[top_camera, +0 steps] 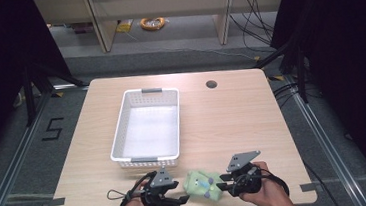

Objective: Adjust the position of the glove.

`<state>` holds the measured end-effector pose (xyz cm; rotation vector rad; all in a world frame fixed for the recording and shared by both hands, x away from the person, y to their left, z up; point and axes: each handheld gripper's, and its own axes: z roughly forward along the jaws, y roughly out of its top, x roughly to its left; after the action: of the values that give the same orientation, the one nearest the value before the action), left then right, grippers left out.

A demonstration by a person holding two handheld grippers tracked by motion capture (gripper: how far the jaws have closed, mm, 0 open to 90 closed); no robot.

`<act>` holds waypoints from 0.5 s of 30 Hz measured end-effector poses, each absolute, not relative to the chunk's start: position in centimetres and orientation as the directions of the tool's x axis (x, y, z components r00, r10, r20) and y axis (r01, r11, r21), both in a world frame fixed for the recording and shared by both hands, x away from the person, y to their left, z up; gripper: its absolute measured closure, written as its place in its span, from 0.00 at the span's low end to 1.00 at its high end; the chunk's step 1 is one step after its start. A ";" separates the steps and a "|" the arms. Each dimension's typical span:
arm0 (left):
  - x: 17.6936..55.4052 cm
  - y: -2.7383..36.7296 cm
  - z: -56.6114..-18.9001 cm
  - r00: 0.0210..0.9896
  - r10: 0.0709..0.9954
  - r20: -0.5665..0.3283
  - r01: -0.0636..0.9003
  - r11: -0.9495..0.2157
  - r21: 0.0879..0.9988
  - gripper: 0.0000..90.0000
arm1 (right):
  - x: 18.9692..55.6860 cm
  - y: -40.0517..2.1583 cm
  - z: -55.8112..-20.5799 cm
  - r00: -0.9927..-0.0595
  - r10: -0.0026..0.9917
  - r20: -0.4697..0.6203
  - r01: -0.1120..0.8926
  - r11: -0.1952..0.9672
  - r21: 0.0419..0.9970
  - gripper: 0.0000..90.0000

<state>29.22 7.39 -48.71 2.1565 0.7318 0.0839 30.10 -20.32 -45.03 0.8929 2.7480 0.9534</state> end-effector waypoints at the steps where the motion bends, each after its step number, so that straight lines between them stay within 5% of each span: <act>1: 29.3 7.1 -48.7 0.822 0.533 -0.200 0.487 -0.476 0.733 0.46 | 30.0 -20.3 -45.2 -0.830 0.549 0.097 0.493 0.640 0.590 0.75; 7: 29.8 5.8 -49.3 0.840 0.521 -0.151 0.461 -0.539 0.705 0.48 | 30.1 -20.2 -46.3 -0.824 0.556 0.108 0.517 0.662 0.542 0.73; 12: 30.0 5.4 -49.4 0.852 0.510 -0.116 0.428 -0.553 0.715 0.61 | 30.5 -19.9 -47.1 -0.864 0.491 0.114 0.473 0.712 0.519 0.71; 15: 30.0 5.4 -49.0 0.852 0.515 -0.090 0.409 -0.549 0.729 0.72 | 30.7 -20.1 -47.3 -0.857 0.501 0.125 0.486 0.702 0.521 0.83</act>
<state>30.00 5.40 -49.05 2.2243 0.6671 0.1701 30.71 -20.06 -47.34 0.8331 2.8736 0.8684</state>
